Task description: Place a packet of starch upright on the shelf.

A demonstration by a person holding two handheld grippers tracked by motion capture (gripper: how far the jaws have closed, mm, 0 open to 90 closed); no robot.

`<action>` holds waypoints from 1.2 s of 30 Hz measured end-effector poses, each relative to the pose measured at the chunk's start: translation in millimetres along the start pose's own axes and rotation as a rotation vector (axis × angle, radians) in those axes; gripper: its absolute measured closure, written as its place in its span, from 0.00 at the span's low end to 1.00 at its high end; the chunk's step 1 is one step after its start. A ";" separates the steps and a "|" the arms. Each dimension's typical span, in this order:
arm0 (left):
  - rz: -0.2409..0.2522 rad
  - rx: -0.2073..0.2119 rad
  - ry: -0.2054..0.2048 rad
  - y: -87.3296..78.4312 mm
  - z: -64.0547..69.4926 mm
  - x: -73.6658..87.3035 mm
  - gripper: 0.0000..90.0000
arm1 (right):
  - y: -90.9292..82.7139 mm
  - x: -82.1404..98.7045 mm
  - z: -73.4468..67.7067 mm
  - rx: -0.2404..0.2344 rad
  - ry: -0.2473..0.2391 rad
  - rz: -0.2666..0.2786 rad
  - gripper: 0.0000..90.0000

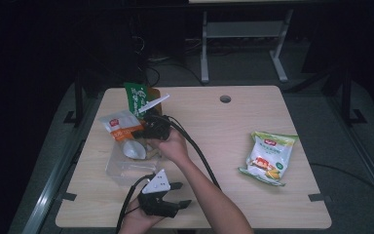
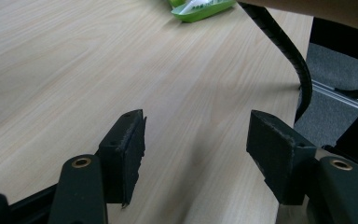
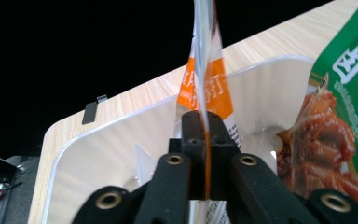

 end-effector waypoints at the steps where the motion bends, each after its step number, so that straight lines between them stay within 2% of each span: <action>1: 0.000 0.000 0.001 0.1 -0.1 0.0 0.41 | -1.7 1.0 1.9 0.017 -0.005 -0.015 0.88; 4: 0.000 0.000 0.003 0.4 0.2 -0.3 0.41 | -5.8 5.2 2.4 0.060 -0.043 -0.074 0.87; 9: 0.002 0.000 0.004 1.3 1.0 -0.7 0.41 | -10.4 14.3 1.6 0.059 -0.050 -0.112 0.89; 12: -0.002 -0.001 0.005 1.7 1.0 -0.6 0.41 | -11.6 18.8 1.4 0.069 -0.063 -0.129 0.96; 18: -0.002 -0.001 0.003 2.2 0.8 -0.8 0.41 | -10.8 23.3 3.7 0.068 -0.078 -0.140 0.99; 24: -0.002 -0.006 0.005 3.1 1.4 -0.9 0.39 | -10.0 28.7 11.1 0.046 -0.049 -0.128 0.99; 25: -0.003 -0.006 0.004 3.1 1.4 -0.9 0.39 | -10.4 29.4 10.2 0.047 -0.030 -0.133 0.99; 28: -0.004 -0.007 0.003 2.9 0.7 -0.8 0.39 | -10.5 29.3 9.9 0.052 -0.036 -0.133 0.99; 36: -0.002 -0.010 -0.004 2.0 -0.5 -1.2 0.38 | -13.8 28.0 9.0 0.048 -0.044 -0.122 0.92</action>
Point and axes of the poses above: each handheld gripper's, and its own axes: y roughly forward along the jaws, x roughly out of its underside, z roughly to its right, the point moved 5 cm from there along y, roughly forward along the jaws, and after that the axes turned 6 degrees about -z, right-handed, at the moved point
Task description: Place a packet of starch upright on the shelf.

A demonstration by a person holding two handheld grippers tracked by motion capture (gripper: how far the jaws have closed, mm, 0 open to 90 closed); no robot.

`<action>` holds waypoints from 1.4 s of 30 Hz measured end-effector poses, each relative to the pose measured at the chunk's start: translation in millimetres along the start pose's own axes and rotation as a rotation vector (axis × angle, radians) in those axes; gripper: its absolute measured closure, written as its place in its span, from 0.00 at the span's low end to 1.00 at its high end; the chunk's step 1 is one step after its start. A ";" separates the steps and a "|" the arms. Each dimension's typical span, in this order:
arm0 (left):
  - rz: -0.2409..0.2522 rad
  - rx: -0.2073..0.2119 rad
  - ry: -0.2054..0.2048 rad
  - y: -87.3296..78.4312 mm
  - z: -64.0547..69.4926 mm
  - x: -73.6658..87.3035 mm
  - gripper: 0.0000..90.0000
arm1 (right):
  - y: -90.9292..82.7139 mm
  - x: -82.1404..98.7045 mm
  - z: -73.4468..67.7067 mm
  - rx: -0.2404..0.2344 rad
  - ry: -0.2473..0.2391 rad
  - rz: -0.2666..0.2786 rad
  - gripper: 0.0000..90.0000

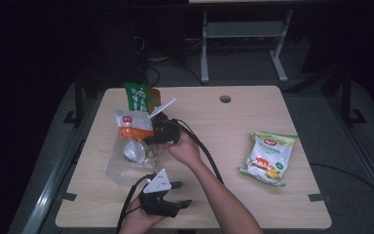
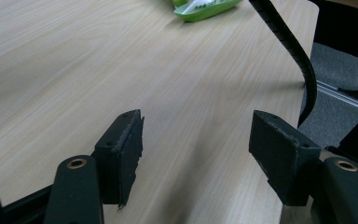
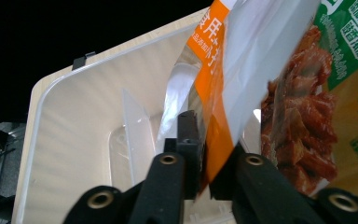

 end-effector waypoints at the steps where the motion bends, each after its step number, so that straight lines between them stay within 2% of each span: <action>1: 0.001 0.000 -0.002 0.0 -0.1 -0.1 0.38 | -1.4 0.2 -1.0 -0.001 -0.002 -0.002 0.92; 7: 0.004 -0.006 -0.006 -1.1 -1.0 -0.7 0.36 | -12.3 1.0 -1.8 0.009 -0.011 0.007 0.88; 15: 0.005 -0.010 -0.011 0.2 -1.2 -0.9 0.35 | -27.8 6.5 -0.8 0.021 -0.036 0.018 0.87; 19: 0.006 -0.009 -0.016 0.3 -0.9 -1.1 0.35 | -34.9 9.1 -0.5 0.018 -0.033 0.024 0.86; 22: 0.005 -0.009 -0.019 0.3 -1.4 -1.1 0.35 | -41.9 13.0 0.6 0.020 -0.025 0.031 0.85; 23: 0.004 -0.010 -0.016 0.3 -1.8 -1.1 0.35 | -44.6 14.4 -0.7 0.014 -0.003 0.032 0.85; 24: 0.002 -0.010 -0.014 0.4 -2.0 -1.1 0.35 | -47.0 16.6 1.0 0.023 -0.012 0.034 0.84; 29: 0.003 -0.014 -0.011 1.0 -2.4 -1.4 0.33 | -61.4 29.6 5.6 0.009 0.031 0.048 0.79; 42: -0.002 -0.026 -0.019 1.0 -4.5 -1.5 0.31 | -84.5 56.5 17.1 0.029 0.069 0.055 0.73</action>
Point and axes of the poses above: each handheld gripper's, and its own axes: y roughly forward along the jaws, x roughly out of its underside, z roughly to its right, the point moved 5 cm from there along y, roughly forward along the jaws, and after that the axes turned 6 degrees about -z, right-handed, at the moved point
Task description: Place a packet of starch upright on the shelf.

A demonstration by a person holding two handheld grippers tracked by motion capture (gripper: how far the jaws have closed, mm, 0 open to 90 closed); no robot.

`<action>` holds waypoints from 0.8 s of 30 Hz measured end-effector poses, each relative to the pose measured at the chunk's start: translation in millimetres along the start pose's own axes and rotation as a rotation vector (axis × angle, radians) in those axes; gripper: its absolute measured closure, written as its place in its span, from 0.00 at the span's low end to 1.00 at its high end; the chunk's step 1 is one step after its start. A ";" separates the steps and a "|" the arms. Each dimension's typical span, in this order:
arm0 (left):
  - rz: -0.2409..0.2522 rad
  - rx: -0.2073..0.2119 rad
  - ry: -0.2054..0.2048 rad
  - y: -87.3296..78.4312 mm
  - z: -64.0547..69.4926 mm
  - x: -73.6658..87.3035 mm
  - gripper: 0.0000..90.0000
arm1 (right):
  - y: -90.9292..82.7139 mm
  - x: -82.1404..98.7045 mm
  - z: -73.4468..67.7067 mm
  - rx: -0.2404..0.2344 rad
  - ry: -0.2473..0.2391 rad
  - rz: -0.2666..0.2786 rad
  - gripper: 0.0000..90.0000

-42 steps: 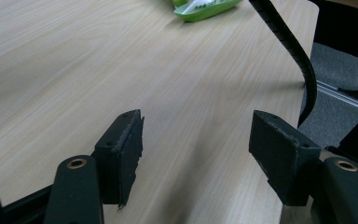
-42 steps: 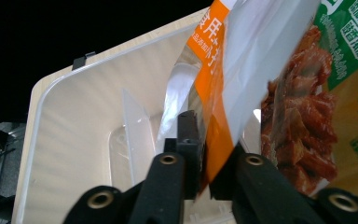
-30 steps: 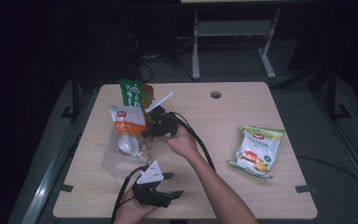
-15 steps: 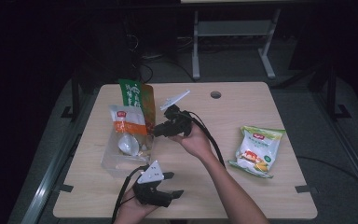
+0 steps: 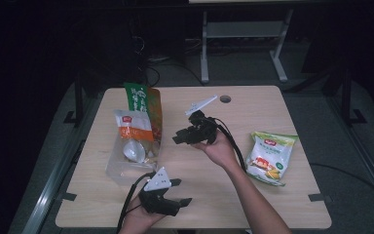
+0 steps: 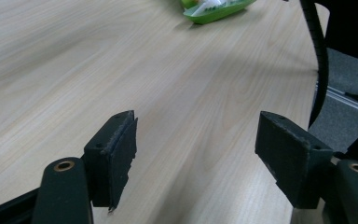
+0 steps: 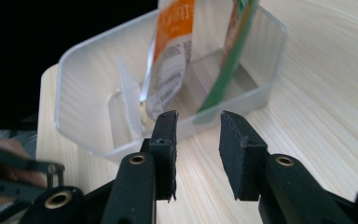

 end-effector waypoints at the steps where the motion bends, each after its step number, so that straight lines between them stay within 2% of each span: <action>1: 0.001 0.000 0.000 -0.2 -0.5 -0.1 0.31 | -1.5 2.4 1.9 0.006 -0.003 -0.002 0.72; 7: 0.004 0.001 -0.003 0.3 0.1 -0.4 0.31 | -13.3 16.1 7.9 0.023 0.029 -0.002 0.69; 14: 0.006 -0.009 0.009 -0.3 -0.7 -1.8 0.30 | -21.2 22.7 10.0 0.037 0.044 -0.013 0.67; 24: 0.006 -0.009 -0.003 0.0 -0.2 -1.3 0.29 | -33.5 35.6 13.1 0.053 0.064 -0.016 0.63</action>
Point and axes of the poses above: each handheld gripper's, and its own axes: y roughly forward along the jaws, x roughly out of its underside, z roughly to its right, the point moved 5 cm from there along y, roughly forward along the jaws, and after that the axes turned 6 degrees about -z, right-handed, at the moved point
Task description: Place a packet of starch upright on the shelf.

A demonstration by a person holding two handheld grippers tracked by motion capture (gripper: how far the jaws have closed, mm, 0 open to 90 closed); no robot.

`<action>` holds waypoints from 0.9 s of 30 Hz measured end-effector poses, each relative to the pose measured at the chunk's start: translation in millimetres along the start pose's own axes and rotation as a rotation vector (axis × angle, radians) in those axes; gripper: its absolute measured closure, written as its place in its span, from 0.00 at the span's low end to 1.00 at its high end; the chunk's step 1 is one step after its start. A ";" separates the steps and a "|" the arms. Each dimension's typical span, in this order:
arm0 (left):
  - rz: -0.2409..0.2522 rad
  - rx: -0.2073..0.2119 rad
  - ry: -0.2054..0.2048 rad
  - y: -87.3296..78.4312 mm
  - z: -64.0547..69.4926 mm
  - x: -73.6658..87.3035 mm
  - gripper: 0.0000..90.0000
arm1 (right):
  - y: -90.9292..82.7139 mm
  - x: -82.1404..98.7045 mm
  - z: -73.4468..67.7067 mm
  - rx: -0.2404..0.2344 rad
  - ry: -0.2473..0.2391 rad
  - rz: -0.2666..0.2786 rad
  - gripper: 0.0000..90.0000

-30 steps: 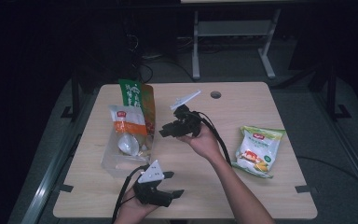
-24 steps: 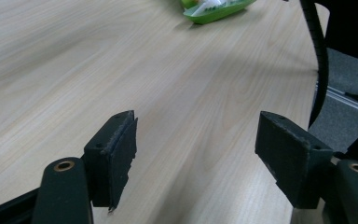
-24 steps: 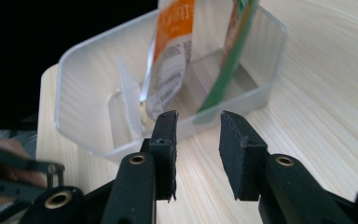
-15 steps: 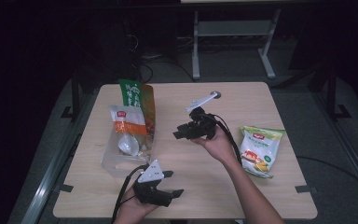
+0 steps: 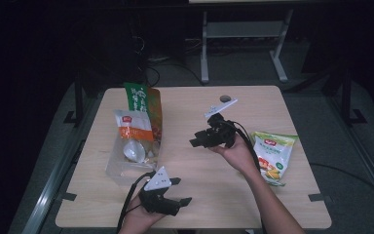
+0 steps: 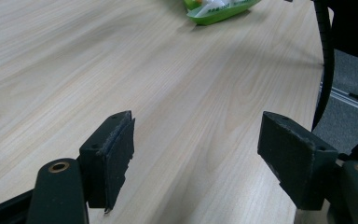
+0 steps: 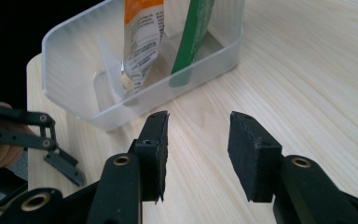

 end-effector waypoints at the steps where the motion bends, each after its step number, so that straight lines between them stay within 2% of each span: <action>1: 0.001 0.000 0.000 0.0 0.0 -0.1 0.29 | -1.3 1.7 0.3 0.002 -0.001 0.001 0.63; 10: 0.007 0.003 0.002 -0.7 -0.7 -0.7 0.29 | -12.9 16.6 6.4 0.031 0.025 -0.026 0.58; 11: 0.006 -0.002 0.015 -1.3 -1.8 -0.9 0.29 | -14.7 18.0 7.1 0.032 0.025 -0.025 0.58; 21: 0.010 0.014 -0.013 -2.7 -2.2 -1.4 0.29 | -29.9 33.1 13.8 0.066 0.032 -0.014 0.56; 27: 0.013 0.017 -0.016 -3.4 -2.5 -1.4 0.29 | -34.4 42.2 21.6 0.078 0.061 -0.010 0.55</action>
Point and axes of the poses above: each handheld gripper's, and its own axes: y roughly forward along the jaws, x roughly out of its underside, z roughly to its right, the point moved 5 cm from there along y, roughly forward along the jaws, and after that the axes turned 6 degrees about -z, right-handed, at the moved point
